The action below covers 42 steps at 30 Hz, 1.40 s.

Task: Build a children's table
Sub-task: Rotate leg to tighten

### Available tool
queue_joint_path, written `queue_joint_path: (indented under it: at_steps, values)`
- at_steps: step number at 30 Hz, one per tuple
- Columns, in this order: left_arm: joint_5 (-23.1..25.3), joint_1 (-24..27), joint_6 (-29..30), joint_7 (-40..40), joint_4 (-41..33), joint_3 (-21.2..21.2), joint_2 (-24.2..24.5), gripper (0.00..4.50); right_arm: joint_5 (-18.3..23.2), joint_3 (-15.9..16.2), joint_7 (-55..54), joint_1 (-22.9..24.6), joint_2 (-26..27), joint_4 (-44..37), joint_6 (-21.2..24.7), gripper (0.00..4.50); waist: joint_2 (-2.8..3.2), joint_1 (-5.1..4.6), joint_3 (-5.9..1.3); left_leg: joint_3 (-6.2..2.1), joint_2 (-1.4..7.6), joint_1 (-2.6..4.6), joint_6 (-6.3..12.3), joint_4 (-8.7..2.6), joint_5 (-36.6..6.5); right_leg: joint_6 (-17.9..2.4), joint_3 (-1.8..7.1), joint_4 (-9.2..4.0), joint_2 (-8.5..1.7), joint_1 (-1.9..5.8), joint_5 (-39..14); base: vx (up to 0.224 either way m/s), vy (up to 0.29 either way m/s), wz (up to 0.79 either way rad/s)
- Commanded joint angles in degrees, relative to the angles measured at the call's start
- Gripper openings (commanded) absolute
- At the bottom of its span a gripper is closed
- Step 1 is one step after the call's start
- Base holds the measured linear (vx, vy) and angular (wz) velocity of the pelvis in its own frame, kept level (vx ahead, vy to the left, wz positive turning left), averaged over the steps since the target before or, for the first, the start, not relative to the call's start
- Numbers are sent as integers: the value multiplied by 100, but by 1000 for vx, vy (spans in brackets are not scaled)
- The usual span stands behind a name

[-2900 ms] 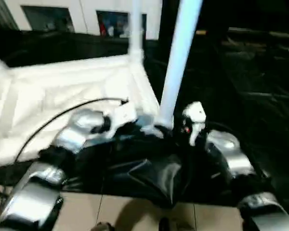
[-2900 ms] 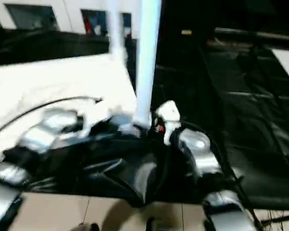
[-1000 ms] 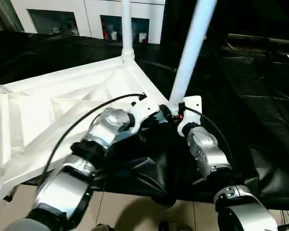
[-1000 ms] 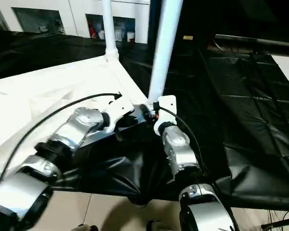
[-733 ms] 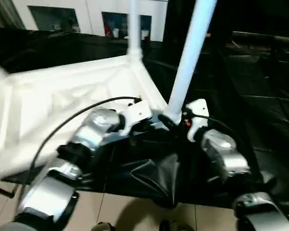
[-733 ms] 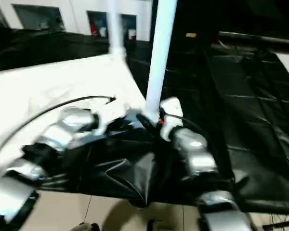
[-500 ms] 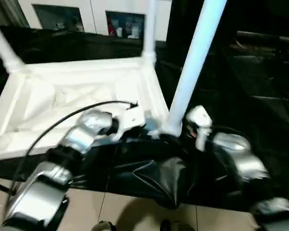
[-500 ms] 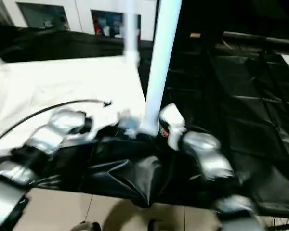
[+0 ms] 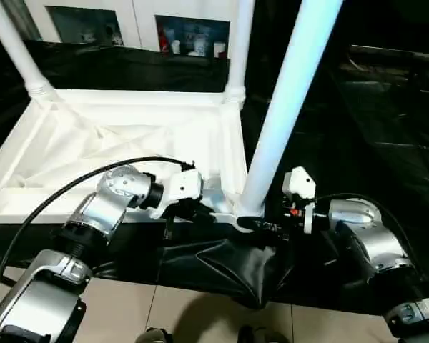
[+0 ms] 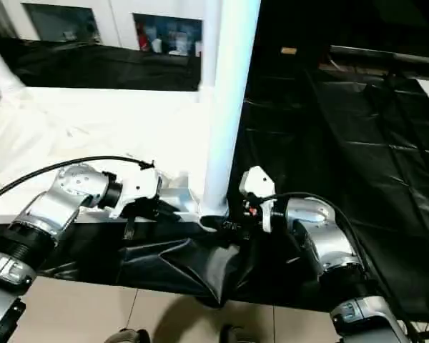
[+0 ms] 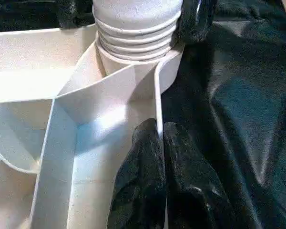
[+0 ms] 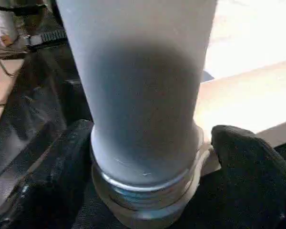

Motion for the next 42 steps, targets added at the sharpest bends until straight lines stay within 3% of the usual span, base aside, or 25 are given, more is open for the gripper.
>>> queue_joint_path:
  at_steps: [1, 11, 17, 19, 21, 22, 24, 26, 27, 28, 29, 30, 32, 37, 39, 42]
  values:
    - [53, 132, 0, -215, -140, -242, 13, 0, 66, -24, 142, 37, -17, -142, 39, 369, 2, 5, -384, -25, 152, 18, 581, -296, -660, -1615, 241, -273, -368, 363, -180, 0, 0, 0]
    - [65, 165, 17, -240, -169, -219, 18, 0, 80, 0, 205, 67, 5, -107, 120, 282, -5, 13, -399, -26, 141, 22, 587, -285, -570, -1597, 243, -260, -365, 370, -132, 0, 0, 0]
    - [380, 83, 112, 363, 98, -239, -64, 0, -22, -161, -317, 108, 223, 61, 169, 273, -12, 1, -398, -31, 139, 23, 564, -287, -601, -1570, 239, -273, -368, 360, -234, 0, 0, 0]
    - [484, -10, 258, 781, 319, -187, -208, 0, -154, -268, -883, 93, 398, 288, 120, 272, -13, -22, -369, -26, 124, 47, 448, -299, -812, -1493, 247, -341, -373, 323, -704, 0, 0, 0]
    - [534, -114, 482, 1206, 528, -112, -404, 0, -284, -385, -1553, 89, 619, 507, 59, 272, -28, -38, -357, -49, 120, 54, 280, -323, -1023, -1319, 250, -397, -399, 335, -1336, 0, 0, 0]
    - [588, -216, 713, 1584, 702, -65, -581, 0, -369, -478, -2133, 82, 822, 651, 51, 272, -24, -60, -334, -53, 119, 96, 145, -341, -1220, -1174, 255, -460, -405, 289, -1890, 0, 0, 0]
    - [659, -337, 972, 2010, 900, -24, -779, 0, -477, -572, -2795, 68, 1050, 804, 48, 272, -37, -75, -333, -78, 106, 80, 72, -357, -1271, -1025, 251, -489, -407, 296, -2204, 0, 0, 0]
    - [649, -569, 1288, 2747, 1280, 126, -1186, 0, -633, -815, -4169, -57, 1487, 1153, 119, 272, -18, -92, -343, -78, 96, 75, 36, -364, -1202, -985, 249, -492, -388, 281, -2084, 0, 0, 0]
    - [649, -569, 1288, 2747, 1280, 126, -1186, 0, -633, -815, -4169, -57, 1487, 1153, 119, 272, -19, -98, -339, -75, 86, 81, 18, -362, -1249, -980, 246, -502, -382, 269, -2133, 0, 0, 0]
    - [623, -697, 1412, 3116, 1490, 198, -1434, 0, -724, -892, -4838, -152, 1724, 1333, 107, 272, -26, -96, -355, -84, 72, 83, -3, -357, -1264, -961, 243, -509, -394, 280, -2195, 0, 0, 0]
    - [649, -755, 1420, 3265, 1598, 207, -1548, 0, -755, -938, -5139, -227, 1856, 1456, 79, 272, -33, -100, -353, -82, 70, 77, 2, -358, -1263, -938, 246, -514, -389, 277, -2203, 0, 0, 0]
    - [661, -809, 1431, 3394, 1704, 221, -1653, 0, -755, -993, -5408, -312, 1981, 1584, 58, 272, 8, -80, -364, -83, 68, 89, 20, -349, -1244, -938, 250, -516, -393, 273, -2137, 0, 0, 0]
    - [701, -867, 1396, 3501, 1841, 198, -1769, 0, -796, -987, -5627, -451, 2123, 1743, -29, 272, -8, -82, -371, -70, 63, 80, 69, -344, -1209, -967, 255, -506, -374, 275, -1893, 0, 0, 0]
    - [759, -943, 1289, 3443, 1994, 172, -1865, 0, -911, -857, -5359, -620, 2200, 1842, -343, 272, -15, -68, -369, -73, 59, 46, 215, -349, -1250, -934, 244, -517, -381, 293, -1884, 0, 0, 0]
    - [808, -928, 1136, 3301, 1950, 123, -1765, 0, -671, -898, -4677, -541, 2182, 1526, -646, 328, -22, -72, -361, -79, 68, 42, 271, -358, -1319, -916, 235, -525, -382, 296, -1965, 0, 0, 0]
    - [801, -874, 943, 3026, 1835, 66, -1582, 0, -589, -936, -4329, -494, 1936, 1204, -817, 353, -32, -55, -374, -77, 81, 23, 364, -354, -1149, -997, 240, -489, -385, 310, -1656, 0, 0, 0]
